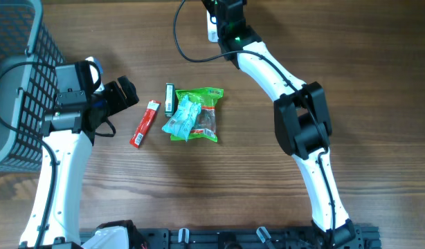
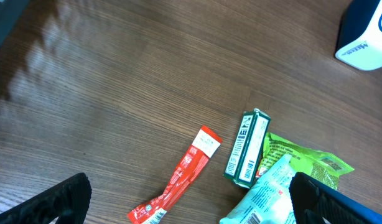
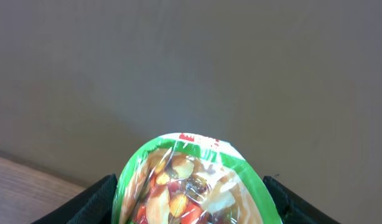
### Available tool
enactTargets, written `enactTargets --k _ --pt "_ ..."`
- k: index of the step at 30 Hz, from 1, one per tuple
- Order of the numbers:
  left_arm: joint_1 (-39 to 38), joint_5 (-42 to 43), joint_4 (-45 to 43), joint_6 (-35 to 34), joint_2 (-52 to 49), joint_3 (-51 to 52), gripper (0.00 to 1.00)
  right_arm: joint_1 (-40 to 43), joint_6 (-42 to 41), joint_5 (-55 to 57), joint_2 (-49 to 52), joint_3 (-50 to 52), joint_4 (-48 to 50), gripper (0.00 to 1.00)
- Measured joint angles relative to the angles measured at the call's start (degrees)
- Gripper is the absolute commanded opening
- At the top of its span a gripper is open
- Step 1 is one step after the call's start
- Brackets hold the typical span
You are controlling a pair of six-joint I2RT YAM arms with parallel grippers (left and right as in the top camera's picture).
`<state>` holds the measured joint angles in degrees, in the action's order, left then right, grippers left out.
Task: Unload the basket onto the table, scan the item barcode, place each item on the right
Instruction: 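Hold the noodle cup under the scanner window with the right gripper, then carry the noodle cup to the table's right side and lower it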
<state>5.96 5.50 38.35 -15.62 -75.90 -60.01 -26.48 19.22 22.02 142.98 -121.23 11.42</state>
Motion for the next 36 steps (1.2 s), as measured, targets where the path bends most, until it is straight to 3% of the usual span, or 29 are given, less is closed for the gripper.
enactTargets --k 8,9,13,17,23,29,36 --pt "0.0 0.0 0.0 0.0 0.0 0.0 1.0 0.1 -8.5 -1.3 -10.4 0.1 -20.7 0.74" --pt "0.0 0.0 0.0 0.0 0.0 0.0 1.0 0.2 -11.3 -1.4 -17.3 0.1 -25.1 0.74" --pt "0.0 0.0 0.2 0.0 0.0 0.0 1.0 1.7 -16.6 -2.0 -26.5 -0.5 -39.3 0.75" --pt "0.0 0.0 0.0 0.0 0.0 0.0 1.0 6.7 -24.4 -2.1 -33.1 -1.0 -54.1 0.75" --pt "0.0 0.0 0.0 0.0 0.0 0.0 1.0 18.9 -33.9 -7.9 -33.4 -0.9 -74.3 0.75" --pt "0.0 0.0 0.0 0.0 0.0 0.0 1.0 29.1 -37.2 -16.4 -33.0 4.9 -79.5 0.75" --pt "0.0 0.0 0.0 0.0 0.0 0.0 1.0 34.1 -38.1 -19.8 -32.6 20.9 -69.6 0.79"
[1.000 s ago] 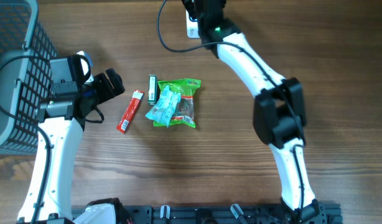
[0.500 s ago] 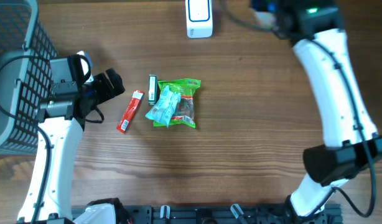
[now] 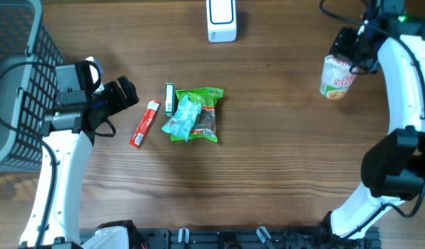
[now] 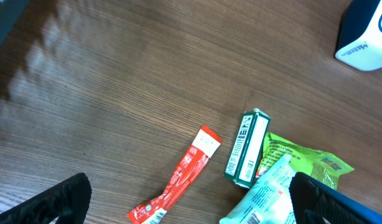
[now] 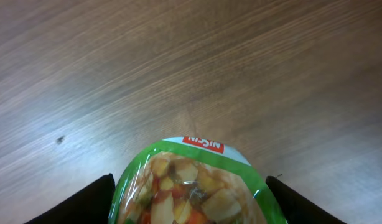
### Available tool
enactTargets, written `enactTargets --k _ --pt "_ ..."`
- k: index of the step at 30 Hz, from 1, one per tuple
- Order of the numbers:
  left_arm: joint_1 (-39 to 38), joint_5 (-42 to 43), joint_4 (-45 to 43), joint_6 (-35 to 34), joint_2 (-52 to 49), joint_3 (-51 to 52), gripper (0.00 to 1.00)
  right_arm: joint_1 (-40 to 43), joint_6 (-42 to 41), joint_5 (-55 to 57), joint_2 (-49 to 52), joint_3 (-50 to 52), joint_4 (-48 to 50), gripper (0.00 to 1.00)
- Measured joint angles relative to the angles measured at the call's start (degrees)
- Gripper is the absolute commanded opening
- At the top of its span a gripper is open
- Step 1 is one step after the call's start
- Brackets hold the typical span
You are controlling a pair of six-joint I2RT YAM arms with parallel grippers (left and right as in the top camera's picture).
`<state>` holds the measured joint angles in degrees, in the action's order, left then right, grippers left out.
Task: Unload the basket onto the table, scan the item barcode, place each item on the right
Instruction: 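Carry the noodle cup to the table's right side and lower it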
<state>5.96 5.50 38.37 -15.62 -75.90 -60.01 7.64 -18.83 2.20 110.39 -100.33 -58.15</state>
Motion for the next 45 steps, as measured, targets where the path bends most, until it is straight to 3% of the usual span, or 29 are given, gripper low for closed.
enactTargets --k 2,4,20,22,23,25,28,29,36,45 --pt "0.0 0.0 0.0 0.0 0.0 0.0 0.99 0.3 0.0 -0.4 0.3 3.0 2.7 0.83" --pt "0.0 0.0 0.0 0.0 0.0 0.0 1.0 0.3 0.1 -0.7 0.4 5.0 4.3 1.0" --pt "0.0 0.0 0.0 0.0 0.0 0.0 1.0 0.3 4.9 -1.9 -0.9 5.5 1.5 1.0" --pt "0.0 0.0 0.0 0.0 0.0 0.0 1.0 0.3 6.4 -3.7 -2.8 5.3 1.4 0.95" --pt "0.0 0.0 0.0 0.0 0.0 0.0 1.0 0.3 7.0 -5.0 -4.2 5.2 1.1 0.86" --pt "0.0 0.0 0.0 0.0 0.0 0.0 1.0 0.3 8.0 -8.3 -7.5 4.9 -0.2 0.53" --pt "0.0 0.0 0.0 0.0 0.0 0.0 1.0 0.3 8.9 -12.9 -10.6 4.1 -1.7 0.16" --pt "0.0 0.0 0.0 0.0 0.0 0.0 1.0 0.2 9.1 -14.3 -11.3 3.9 -2.1 0.1" --pt "0.0 0.0 0.0 0.0 0.0 0.0 1.0 -4.0 9.5 -17.5 -11.5 6.3 -0.8 0.1" --pt "0.0 0.0 0.0 0.0 0.0 0.0 1.0 -10.2 9.3 -10.4 -10.8 20.9 16.5 0.1"
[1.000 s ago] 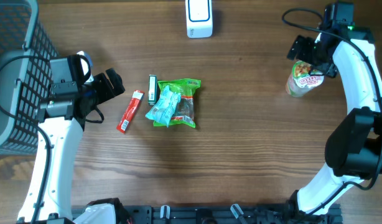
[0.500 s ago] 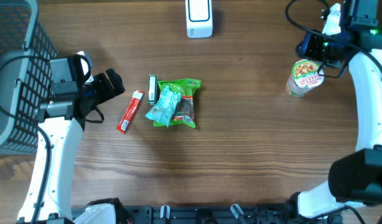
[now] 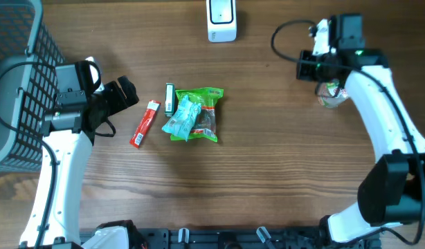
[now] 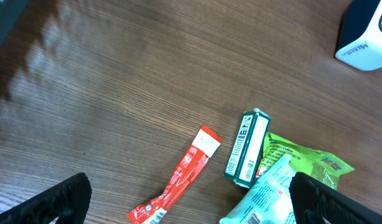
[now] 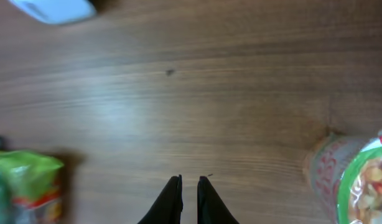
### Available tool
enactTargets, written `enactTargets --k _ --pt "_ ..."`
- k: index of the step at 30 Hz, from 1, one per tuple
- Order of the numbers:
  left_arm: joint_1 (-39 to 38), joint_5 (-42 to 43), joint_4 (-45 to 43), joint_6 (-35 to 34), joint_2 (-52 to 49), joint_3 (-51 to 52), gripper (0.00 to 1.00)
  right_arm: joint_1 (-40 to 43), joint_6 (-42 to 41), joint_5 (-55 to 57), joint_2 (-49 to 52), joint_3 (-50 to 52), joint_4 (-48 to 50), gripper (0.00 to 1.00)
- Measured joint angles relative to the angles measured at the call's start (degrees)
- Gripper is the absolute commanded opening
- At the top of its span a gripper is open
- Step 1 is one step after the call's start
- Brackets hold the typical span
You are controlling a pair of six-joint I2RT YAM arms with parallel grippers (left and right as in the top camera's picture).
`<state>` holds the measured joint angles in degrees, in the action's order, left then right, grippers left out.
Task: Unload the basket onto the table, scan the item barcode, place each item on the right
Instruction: 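Carry the noodle cup to the table's right side and lower it, then open the right gripper and lift away from the noodle cup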
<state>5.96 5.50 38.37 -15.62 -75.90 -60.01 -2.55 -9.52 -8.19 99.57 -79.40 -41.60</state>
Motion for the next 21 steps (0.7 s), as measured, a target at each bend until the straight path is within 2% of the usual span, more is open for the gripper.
enactTargets --k 5,12,17,21 --pt "0.0 0.0 0.0 0.0 0.0 0.0 1.0 0.2 -2.8 11.9 0.6 3.1 1.4 0.16" --pt "0.0 0.0 0.0 0.0 0.0 0.0 1.0 0.3 -4.4 22.8 0.7 3.1 0.8 0.21" --pt "0.0 0.0 0.0 0.0 0.0 0.0 1.0 0.5 -4.5 29.7 0.7 3.1 -1.0 0.2" --pt "0.0 0.0 0.0 0.0 0.0 0.0 1.0 0.5 -4.3 29.7 0.7 3.1 1.0 0.19"
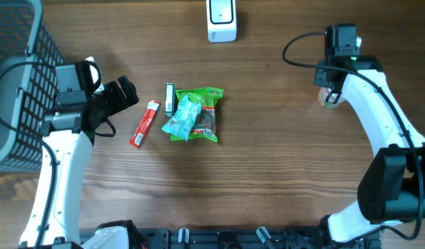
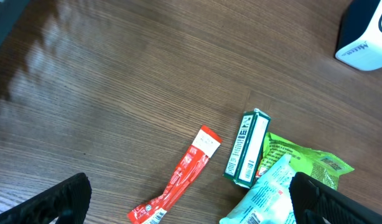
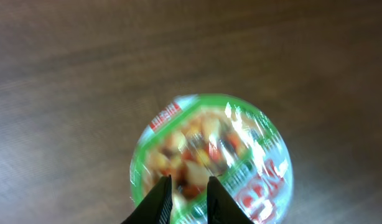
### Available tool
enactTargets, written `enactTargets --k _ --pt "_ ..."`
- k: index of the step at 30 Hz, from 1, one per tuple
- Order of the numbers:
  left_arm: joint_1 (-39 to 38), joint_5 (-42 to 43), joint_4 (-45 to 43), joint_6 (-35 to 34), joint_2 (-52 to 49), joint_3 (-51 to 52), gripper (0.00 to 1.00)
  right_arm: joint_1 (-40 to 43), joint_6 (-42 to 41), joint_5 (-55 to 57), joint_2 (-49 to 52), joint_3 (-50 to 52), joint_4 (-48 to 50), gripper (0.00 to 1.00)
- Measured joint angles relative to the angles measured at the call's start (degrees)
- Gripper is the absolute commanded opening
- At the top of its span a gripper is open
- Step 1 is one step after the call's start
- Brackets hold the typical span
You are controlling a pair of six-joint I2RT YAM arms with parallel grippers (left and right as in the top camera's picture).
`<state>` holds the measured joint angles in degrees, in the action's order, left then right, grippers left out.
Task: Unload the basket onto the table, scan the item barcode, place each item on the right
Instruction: 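Open the right gripper and lift away from the noodle cup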
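Note:
A noodle cup (image 1: 329, 99) with a green-rimmed lid (image 3: 209, 155) stands upright on the right side of the table. My right gripper (image 3: 189, 196) hangs just above the lid, fingers close together with nothing between them; this view is blurred. The white barcode scanner (image 1: 221, 21) stands at the back edge, apart from the cup. My left gripper (image 2: 191, 208) is wide open and empty, left of a pile of items. That pile holds a red stick packet (image 2: 181, 177), a green gum pack (image 2: 247, 149), a green bag (image 1: 205, 104) and a pale blue packet (image 1: 181, 119).
A dark wire basket (image 1: 19, 83) takes up the far left of the table. A black cable (image 1: 295, 52) loops from the right wrist over the table's back right. Bare wood lies between the pile and the noodle cup.
My right gripper was left of the cup, looking across the table toward the pile. Now it is over the cup, looking straight down on the lid. The left arm and the pile are unchanged.
First my right gripper held the noodle cup up at the back by the scanner. Then it held the cup over the right side of the table. After that the cup stood on the table, released, with the gripper shut beside it, and now above it.

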<state>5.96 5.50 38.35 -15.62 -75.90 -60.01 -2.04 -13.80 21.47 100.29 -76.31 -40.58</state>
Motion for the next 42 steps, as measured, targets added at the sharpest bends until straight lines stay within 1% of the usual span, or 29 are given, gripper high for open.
enactTargets --k 1,5,6,10,12,14,18,22,30,31,34,35,36,38,40,41,42 --pt "0.0 0.0 0.0 0.0 0.0 0.0 1.0 0.0 0.1 -0.7 0.0 0.0 0.7 0.16" --pt "0.0 0.0 0.0 0.0 0.0 0.0 1.0 0.0 0.5 -6.9 0.0 0.0 3.0 0.1" --pt "0.0 0.0 0.0 0.0 0.0 0.0 1.0 0.0 0.7 -10.9 0.0 0.0 4.1 0.1" --pt "0.0 0.0 0.0 0.0 0.0 0.0 1.0 -0.1 1.1 -20.7 0.0 0.0 5.0 0.1" --pt "0.0 0.0 0.0 0.0 0.0 0.0 1.0 -0.2 1.1 -22.7 0.2 0.0 5.3 0.12" --pt "0.0 0.0 0.0 0.0 0.0 0.0 1.0 -0.4 1.1 -23.0 1.2 0.0 5.6 0.13" --pt "0.0 0.0 0.0 0.0 0.0 0.0 1.0 -0.5 1.1 -19.7 4.7 0.0 4.6 0.14" --pt "0.0 0.0 0.0 0.0 0.0 0.0 1.0 -0.5 0.0 -12.0 5.5 0.1 2.7 0.17" --pt "0.0 0.0 0.0 0.0 0.0 0.0 1.0 -0.5 -0.3 1.9 5.5 0.1 0.1 0.18" --pt "0.0 0.0 0.0 0.0 0.0 0.0 1.0 -0.5 -0.3 3.4 5.5 0.1 -0.3 0.22" --pt "0.0 0.0 0.0 0.0 0.0 0.0 1.0 -0.5 -0.5 4.5 5.5 0.1 -0.6 0.24" --pt "0.0 0.0 0.0 0.0 0.0 0.0 1.0 -0.5 -0.5 4.2 5.5 0.1 -0.6 0.27" --pt "0.0 0.0 0.0 0.0 0.0 0.0 1.0 -0.5 -0.5 3.0 5.5 0.0 -0.7 0.33" --pt "0.0 0.0 0.0 0.0 0.0 0.0 1.0 -0.5 -0.1 -0.6 5.5 0.0 -1.3 0.47" --pt "0.0 0.0 0.0 0.0 0.0 0.0 1.0 -0.5 1.9 -7.7 5.5 -0.6 -2.3 0.55" --pt "0.0 0.0 0.0 0.0 0.0 0.0 1.0 -0.5 2.8 -9.5 5.4 -0.8 -2.4 0.61" --pt "0.0 0.0 0.0 0.0 0.0 0.0 1.0 -0.6 3.4 -15.8 4.9 -2.1 -2.9 0.68"
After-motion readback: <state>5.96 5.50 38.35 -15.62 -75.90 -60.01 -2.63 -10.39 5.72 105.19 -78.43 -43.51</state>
